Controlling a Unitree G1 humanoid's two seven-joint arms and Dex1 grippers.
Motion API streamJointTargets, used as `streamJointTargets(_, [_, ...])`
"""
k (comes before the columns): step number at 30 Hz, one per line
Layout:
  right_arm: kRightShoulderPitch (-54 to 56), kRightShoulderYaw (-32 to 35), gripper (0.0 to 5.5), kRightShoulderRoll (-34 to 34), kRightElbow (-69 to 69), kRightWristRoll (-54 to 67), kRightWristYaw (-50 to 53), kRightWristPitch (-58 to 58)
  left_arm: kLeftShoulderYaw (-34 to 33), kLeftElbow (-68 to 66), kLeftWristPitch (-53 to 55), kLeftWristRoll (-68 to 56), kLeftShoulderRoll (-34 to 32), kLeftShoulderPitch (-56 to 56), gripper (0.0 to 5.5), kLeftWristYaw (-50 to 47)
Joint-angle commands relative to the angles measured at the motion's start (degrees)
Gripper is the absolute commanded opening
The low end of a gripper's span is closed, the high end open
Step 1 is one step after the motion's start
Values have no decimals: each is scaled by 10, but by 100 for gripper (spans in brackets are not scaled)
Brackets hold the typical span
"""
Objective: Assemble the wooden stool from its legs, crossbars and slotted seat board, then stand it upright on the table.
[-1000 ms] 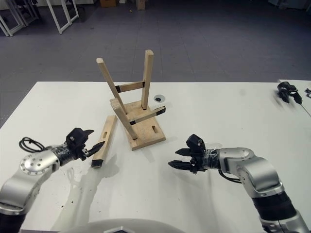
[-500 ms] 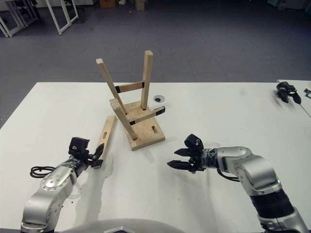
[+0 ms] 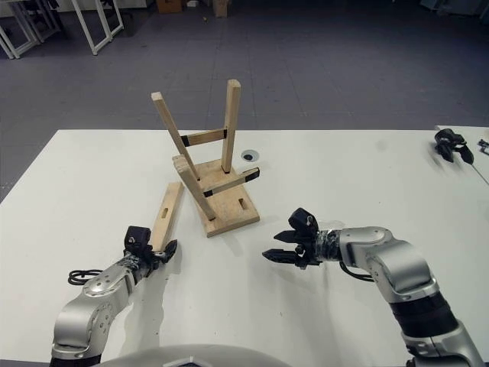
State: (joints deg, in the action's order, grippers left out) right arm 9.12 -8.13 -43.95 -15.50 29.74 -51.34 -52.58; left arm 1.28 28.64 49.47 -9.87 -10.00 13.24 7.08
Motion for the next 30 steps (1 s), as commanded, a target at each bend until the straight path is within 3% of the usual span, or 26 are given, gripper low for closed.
streamJointTargets(1, [37, 18, 346, 30, 9, 17, 13, -10, -10, -19, 16, 5, -8, 2, 340, -4])
streamJointTargets(9, [104, 95, 346, 99, -5, 121, 62, -109, 1, -23, -23, 57, -106, 3, 229, 24])
streamJointTargets(11, [114, 115, 371, 110, -20, 156, 72, -138, -14, -31, -52, 54, -116, 3, 208, 36])
streamJointTargets(15, [157, 195, 446, 149, -41, 284, 106, -203, -124, -34, -121, -20, -99, -39, 207, 63])
streamJointTargets(19, [242, 278, 522, 205, 5, 496, 236, -203, -273, -22, -118, -167, -127, -118, 207, 113])
streamJointTargets(23, [301, 250, 527, 217, 18, 667, 362, -148, -308, 4, -36, -370, -196, -180, 206, 230])
streamJointTargets(30, [293, 159, 527, 231, 18, 677, 387, -121, -215, 1, 49, -532, -275, -302, 206, 343])
